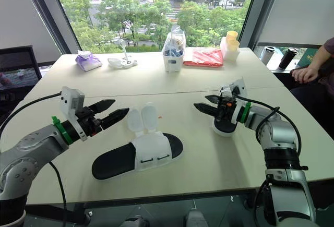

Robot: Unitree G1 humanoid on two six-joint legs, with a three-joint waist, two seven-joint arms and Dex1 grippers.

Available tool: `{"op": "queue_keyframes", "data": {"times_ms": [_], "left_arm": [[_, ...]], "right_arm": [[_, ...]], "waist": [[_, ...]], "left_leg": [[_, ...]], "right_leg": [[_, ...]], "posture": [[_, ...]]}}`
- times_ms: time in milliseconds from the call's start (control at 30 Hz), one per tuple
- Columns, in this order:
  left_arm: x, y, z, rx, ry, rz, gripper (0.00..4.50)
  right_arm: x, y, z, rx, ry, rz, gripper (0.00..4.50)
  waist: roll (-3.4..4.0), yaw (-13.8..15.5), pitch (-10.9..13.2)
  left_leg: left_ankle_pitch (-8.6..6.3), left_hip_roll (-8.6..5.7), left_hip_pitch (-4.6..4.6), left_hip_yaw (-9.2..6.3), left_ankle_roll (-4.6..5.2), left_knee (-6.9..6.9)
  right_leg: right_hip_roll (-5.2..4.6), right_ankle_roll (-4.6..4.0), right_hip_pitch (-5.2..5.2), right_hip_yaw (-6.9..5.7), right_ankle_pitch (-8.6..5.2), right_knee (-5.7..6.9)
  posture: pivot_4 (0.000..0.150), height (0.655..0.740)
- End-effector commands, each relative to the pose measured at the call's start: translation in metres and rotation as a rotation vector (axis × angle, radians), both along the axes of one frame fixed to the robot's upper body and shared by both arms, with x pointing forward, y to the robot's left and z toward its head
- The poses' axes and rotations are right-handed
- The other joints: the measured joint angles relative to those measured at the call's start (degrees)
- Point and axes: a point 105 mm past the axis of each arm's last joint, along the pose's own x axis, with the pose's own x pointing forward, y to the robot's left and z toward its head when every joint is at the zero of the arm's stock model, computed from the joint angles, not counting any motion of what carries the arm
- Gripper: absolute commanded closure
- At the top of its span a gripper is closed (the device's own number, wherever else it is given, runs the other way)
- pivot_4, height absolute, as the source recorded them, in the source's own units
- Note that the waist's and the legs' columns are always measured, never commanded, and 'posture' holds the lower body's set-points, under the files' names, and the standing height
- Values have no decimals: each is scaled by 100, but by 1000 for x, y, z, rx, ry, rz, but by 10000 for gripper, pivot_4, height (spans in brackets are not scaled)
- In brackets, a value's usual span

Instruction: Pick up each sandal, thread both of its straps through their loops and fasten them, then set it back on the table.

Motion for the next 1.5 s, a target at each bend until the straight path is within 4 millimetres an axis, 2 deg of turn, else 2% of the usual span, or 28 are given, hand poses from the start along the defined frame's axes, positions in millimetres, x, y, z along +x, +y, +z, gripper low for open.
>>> {"op": "queue_keyframes", "data": {"times_ms": [33,167,333,500,567,633,667,700,800,867,933,1033,1100,1233,1333,1400,1500], "left_arm": [[-1,5,19,3,-85,-4,5535],[-2,14,28,8,-107,-7,5535],[-7,24,26,78,-87,-31,5535],[-20,13,22,65,-64,-105,5535],[-23,3,17,53,-50,-143,5535],[-26,0,11,50,-31,-167,5535],[-29,0,9,51,-22,-180,5128],[-28,-1,7,51,-19,-188,5128],[-25,-5,2,41,-28,-196,5128],[-25,-3,-4,50,-9,-199,5128],[-29,-3,-12,64,15,-206,5128],[-42,5,-29,109,94,-224,5128],[-46,6,-34,127,109,-223,5128],[-50,11,-37,146,115,-202,5128],[-54,15,-40,171,140,-207,5128],[-55,15,-53,250,170,-222,5128],[-54,16,-67,326,170,-219,5128]], "right_arm": [[-4,8,27,10,-95,21,0],[-8,24,33,25,-109,63,0],[-15,42,35,-12,-92,174,0],[-21,25,27,-93,-47,191,0],[-23,16,22,-129,-28,199,0],[-28,16,17,-176,-22,216,0],[-30,18,15,-193,-23,228,5795],[-33,21,14,-190,-18,242,8616],[-39,29,6,-171,1,268,23788],[-46,37,-3,-171,9,304,35929],[-52,41,-7,-163,14,328,44515],[-65,56,-21,-206,27,422,44515],[-73,63,-30,-247,35,483,44515],[-70,80,-46,-274,7,513,44515],[-69,93,-50,-295,-20,537,44515],[-69,100,-54,-312,-29,559,44515],[-67,100,-44,-265,-24,541,44515]], "waist": [[0,-2,0],[0,0,0],[0,3,1],[2,24,2],[2,25,2],[0,21,0],[0,16,0],[0,11,1],[3,8,2],[2,10,1],[2,8,1],[3,-4,1],[3,8,1],[2,23,1],[1,15,1],[3,10,2],[4,10,2]], "left_leg": [[0,0,1,0,0,0],[0,2,2,0,0,2],[0,2,0,1,0,2],[0,2,-13,-2,1,-6],[-1,2,-26,-2,1,-4],[-1,0,-32,1,2,-4],[-3,0,-33,1,3,-5],[-5,0,-33,1,6,-5],[-7,2,-33,2,9,-8],[-6,3,-31,1,9,-7],[-6,4,-29,2,9,-6],[-7,4,-29,6,9,-6],[-7,5,-30,6,10,-8],[-7,6,-32,3,10,-1],[-7,6,-31,5,9,-1],[-7,7,-30,4,9,-4],[-7,7,-30,5,9,-8]], "right_leg": [[0,0,0,0,0,0],[3,16,0,-1,-11,1],[1,17,1,-1,-13,-3],[-1,15,3,-3,-12,-35],[-3,-2,3,-4,1,-54],[-6,0,3,-4,2,-64],[-6,0,3,-4,2,-67],[-5,0,2,-4,2,-67],[-3,-1,-5,-5,2,-63],[-2,-2,-5,-5,3,-61],[-1,0,-2,-5,2,-61],[-3,0,-2,-4,2,-64],[-3,-1,-6,-5,1,-63],[-4,14,-4,-7,-9,-64],[-4,12,-4,-7,-8,-65],[-3,11,-6,-7,-7,-64],[-3,1,-7,-7,-1,-65]], "posture": [[1500,7400],[1500,7400],[1500,7400],[1500,7400],[1500,7400],[1500,7400],[1500,7400],[1500,7400],[1500,7400],[1500,7400],[1500,7400],[1500,7400],[1500,7400],[1500,7400],[1500,7400],[1500,7400],[1500,7400]]}}
